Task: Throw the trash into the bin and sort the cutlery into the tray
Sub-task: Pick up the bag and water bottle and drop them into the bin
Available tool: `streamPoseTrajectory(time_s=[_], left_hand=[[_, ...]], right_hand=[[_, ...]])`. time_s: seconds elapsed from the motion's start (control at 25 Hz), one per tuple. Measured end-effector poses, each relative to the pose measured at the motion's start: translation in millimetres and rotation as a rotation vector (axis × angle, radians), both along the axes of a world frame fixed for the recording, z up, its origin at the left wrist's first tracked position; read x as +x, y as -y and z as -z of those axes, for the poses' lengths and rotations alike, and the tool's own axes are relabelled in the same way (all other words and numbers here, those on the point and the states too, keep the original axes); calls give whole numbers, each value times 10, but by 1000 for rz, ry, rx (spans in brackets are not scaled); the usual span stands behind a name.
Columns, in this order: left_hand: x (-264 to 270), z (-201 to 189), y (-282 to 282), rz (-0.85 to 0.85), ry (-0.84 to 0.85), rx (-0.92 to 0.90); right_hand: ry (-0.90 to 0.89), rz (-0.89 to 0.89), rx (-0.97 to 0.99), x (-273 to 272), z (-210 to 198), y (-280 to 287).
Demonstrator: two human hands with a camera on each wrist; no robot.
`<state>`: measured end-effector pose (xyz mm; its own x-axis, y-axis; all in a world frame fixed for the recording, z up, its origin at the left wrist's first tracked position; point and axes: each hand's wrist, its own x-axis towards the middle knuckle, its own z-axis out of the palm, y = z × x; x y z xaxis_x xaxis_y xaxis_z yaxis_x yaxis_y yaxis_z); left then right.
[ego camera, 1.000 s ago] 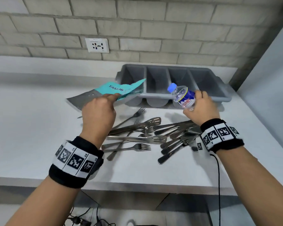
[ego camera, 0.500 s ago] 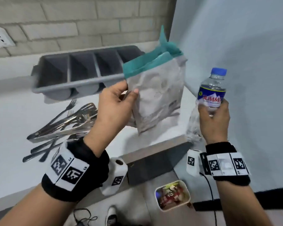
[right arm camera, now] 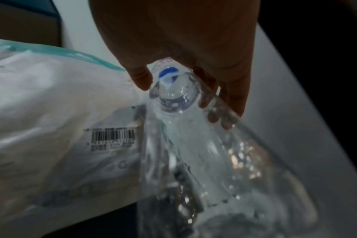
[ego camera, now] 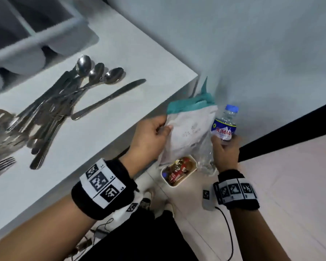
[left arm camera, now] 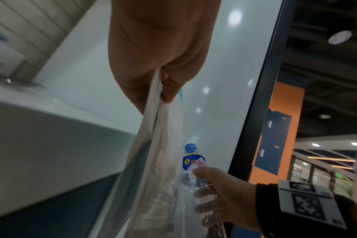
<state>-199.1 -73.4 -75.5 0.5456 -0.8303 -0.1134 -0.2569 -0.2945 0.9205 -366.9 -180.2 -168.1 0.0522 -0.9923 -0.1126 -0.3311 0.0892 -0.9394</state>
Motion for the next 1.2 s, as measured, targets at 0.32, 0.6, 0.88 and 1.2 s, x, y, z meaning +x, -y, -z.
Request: streamPoseTrajectory(time_s=[0.32,0.6,0.88,1.2], left_hand=[[-97,1531,348,166,-65,275],[-288,2973,741,276,-57,407],[-193,4450,865,175,-415,414],[-147,5879,717,68,-419,602]], right_hand=[[-11,293,367,-142,1371,-195],[29,360,487,-102,2650,-173],[54,310,491,-27,3802,-111],[-96,201,605,381,5064,-165]])
